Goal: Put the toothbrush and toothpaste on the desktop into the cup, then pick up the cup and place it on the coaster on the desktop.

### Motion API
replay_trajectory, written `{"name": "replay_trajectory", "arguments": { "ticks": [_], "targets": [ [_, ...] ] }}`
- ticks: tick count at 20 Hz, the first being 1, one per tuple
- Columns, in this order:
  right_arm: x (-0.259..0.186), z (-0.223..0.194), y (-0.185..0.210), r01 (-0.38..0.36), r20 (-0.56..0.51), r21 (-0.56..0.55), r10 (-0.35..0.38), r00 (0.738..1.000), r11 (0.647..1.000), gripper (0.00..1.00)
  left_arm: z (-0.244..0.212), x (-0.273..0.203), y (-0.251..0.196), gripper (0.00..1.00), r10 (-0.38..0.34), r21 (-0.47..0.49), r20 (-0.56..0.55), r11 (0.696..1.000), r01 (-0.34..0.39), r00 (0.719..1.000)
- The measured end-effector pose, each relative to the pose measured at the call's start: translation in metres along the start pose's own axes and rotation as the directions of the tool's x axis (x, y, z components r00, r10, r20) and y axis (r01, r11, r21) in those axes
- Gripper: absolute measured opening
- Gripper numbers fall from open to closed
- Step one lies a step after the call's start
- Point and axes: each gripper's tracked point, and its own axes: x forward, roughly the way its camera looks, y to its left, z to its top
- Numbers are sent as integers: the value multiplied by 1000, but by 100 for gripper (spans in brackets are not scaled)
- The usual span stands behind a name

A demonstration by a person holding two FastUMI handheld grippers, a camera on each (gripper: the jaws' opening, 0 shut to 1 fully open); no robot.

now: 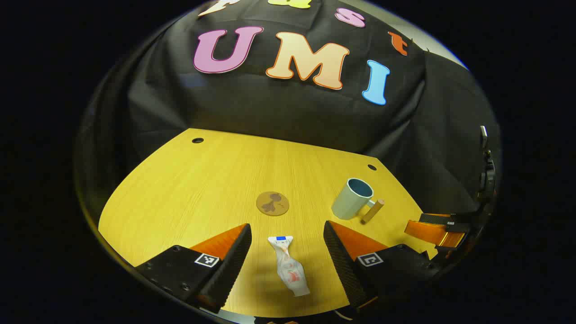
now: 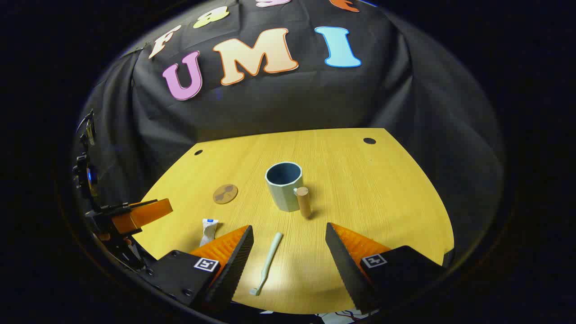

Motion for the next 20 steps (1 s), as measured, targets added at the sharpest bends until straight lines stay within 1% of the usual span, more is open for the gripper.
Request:
{"name": "replay_trajectory", "arguments": {
  "ticks": [1, 2, 3, 4, 5, 11, 12, 13, 16, 17, 20],
  "targets": [
    [1, -3, 1, -2, -10, -8, 2, 1000, 1000, 99, -2, -1, 1, 95, 6, -4, -3, 1000, -6, 1000],
    [2, -4, 3, -5, -20, -12, 5, 1000, 1000, 99, -4, 0, 1, 95, 9, -10, -9, 1000, -9, 1000],
    [3, -5, 5, -11, -30, -11, 11, 999, 1000, 96, -7, 0, -1, 95, 5, -17, -17, 1000, -5, 1000],
    [5, -6, 7, -16, -38, -11, 16, 999, 1000, 95, -9, 0, -3, 95, 1, -21, -23, 1000, -2, 1000],
    [6, -7, 8, -20, -46, -11, 19, 999, 1000, 99, -11, 0, -3, 95, 0, -22, -27, 1000, 0, 1000],
    [12, -12, 11, -18, -96, 2, 19, 995, 1000, 99, -20, 2, -1, 95, 0, -31, -52, 1000, -1, 999],
    [14, -13, 11, -18, -108, 4, 19, 994, 1000, 95, -22, 3, 0, 95, -2, -37, -58, 999, 0, 998],
    [17, -15, 12, -18, -126, 3, 18, 992, 1000, 99, -24, 1, 2, 95, -1, -41, -65, 999, -1, 998],
    [28, -25, 17, -23, -195, -5, 22, 981, 1000, 96, -30, 1, 8, 95, 10, -47, -76, 999, -13, 997],
    [32, -29, 19, -20, -222, -5, 19, 975, 1000, 99, -32, 1, 9, 95, 12, -51, -80, 999, -16, 997],
    [47, -39, 18, 14, -306, -9, -16, 952, 1000, 99, -40, 3, 16, 95, 19, -68, -100, 997, -26, 995]
  ]
}}
